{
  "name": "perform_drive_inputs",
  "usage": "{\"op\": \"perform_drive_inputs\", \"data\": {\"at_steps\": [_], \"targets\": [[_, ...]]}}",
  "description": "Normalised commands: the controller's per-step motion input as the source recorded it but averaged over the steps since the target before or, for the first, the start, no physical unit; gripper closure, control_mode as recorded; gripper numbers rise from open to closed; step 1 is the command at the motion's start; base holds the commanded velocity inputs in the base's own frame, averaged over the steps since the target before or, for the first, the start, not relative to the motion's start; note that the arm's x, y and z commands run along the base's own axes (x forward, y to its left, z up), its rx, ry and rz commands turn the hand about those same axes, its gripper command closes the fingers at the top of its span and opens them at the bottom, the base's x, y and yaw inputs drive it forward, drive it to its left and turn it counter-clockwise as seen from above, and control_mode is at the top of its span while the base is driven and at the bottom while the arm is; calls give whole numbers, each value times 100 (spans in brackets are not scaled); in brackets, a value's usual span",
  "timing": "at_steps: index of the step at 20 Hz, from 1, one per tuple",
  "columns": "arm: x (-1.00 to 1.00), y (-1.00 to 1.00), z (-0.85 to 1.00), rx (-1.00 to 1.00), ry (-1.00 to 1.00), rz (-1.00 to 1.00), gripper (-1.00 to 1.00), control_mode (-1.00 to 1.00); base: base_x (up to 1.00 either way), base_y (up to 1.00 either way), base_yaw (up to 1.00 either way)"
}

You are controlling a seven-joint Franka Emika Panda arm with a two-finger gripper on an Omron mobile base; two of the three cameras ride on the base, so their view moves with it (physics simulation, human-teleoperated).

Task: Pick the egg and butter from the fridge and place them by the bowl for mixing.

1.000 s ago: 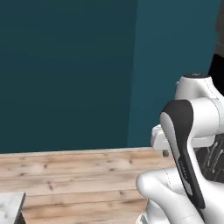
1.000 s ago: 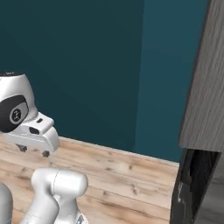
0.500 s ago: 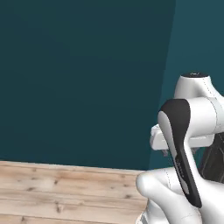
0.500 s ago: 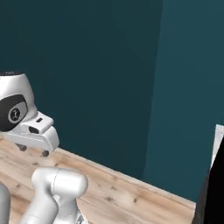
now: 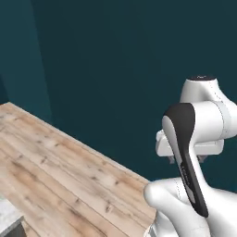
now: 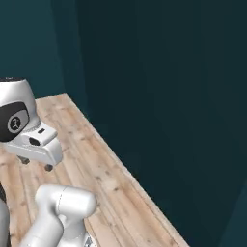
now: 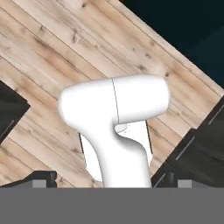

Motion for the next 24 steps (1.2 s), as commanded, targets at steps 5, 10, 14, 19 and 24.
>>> {"op": "perform_drive_inputs", "data": {"at_steps": [5, 10, 14, 19, 24], "targets": [[0, 0, 0, 0, 0, 0, -100, 100, 67, -1, 87], [0, 0, 0, 0, 0, 0, -100, 100, 100, -26, 63], [0, 0, 0, 0, 0, 0, -100, 100, 100, -71, 38], [0, 0, 0, 0, 0, 0, -100, 100, 100, -78, 32], [0, 0, 0, 0, 0, 0, -100, 100, 100, -56, 26]]}}
